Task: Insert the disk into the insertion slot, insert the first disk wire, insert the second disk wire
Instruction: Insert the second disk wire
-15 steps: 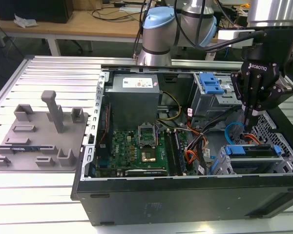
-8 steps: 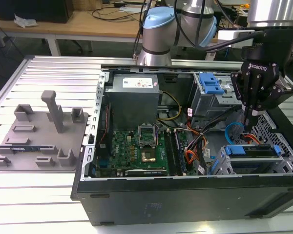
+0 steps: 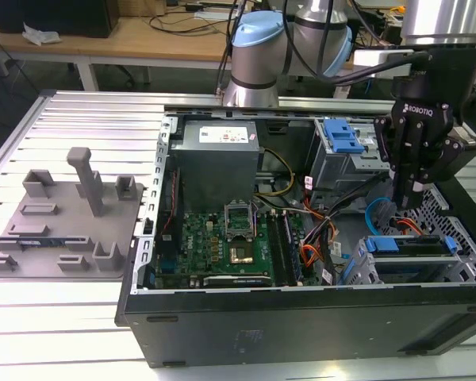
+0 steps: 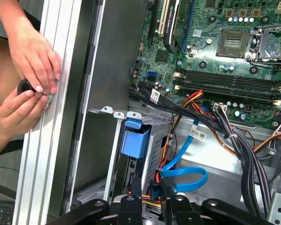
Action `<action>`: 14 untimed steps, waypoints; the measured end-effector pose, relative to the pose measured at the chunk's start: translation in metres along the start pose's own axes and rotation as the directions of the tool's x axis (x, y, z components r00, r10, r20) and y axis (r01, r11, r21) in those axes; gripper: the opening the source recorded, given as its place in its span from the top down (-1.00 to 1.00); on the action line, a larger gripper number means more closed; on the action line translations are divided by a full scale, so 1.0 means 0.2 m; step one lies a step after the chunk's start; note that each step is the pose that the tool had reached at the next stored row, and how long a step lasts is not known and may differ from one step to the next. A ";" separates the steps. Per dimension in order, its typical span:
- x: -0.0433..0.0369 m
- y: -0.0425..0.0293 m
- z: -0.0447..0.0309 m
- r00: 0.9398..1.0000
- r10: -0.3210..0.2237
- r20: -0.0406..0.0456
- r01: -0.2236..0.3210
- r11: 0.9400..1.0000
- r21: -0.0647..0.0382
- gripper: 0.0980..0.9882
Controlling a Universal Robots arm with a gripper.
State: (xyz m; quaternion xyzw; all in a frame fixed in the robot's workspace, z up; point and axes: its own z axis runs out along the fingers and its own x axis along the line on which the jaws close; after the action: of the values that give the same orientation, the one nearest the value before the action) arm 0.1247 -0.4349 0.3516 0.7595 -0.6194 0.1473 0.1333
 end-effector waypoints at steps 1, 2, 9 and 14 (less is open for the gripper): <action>-0.001 0.000 0.002 1.000 0.000 0.000 0.000 1.000 0.000 0.56; -0.001 0.000 0.003 1.000 0.000 0.000 0.000 1.000 0.000 0.56; -0.006 0.000 0.014 1.000 0.000 0.005 0.000 1.000 0.001 0.74; -0.004 0.001 0.019 1.000 0.001 0.012 -0.001 1.000 0.002 0.86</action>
State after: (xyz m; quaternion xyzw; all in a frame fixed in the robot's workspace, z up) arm 0.1246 -0.4357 0.3477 0.7604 -0.6203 0.1434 0.1286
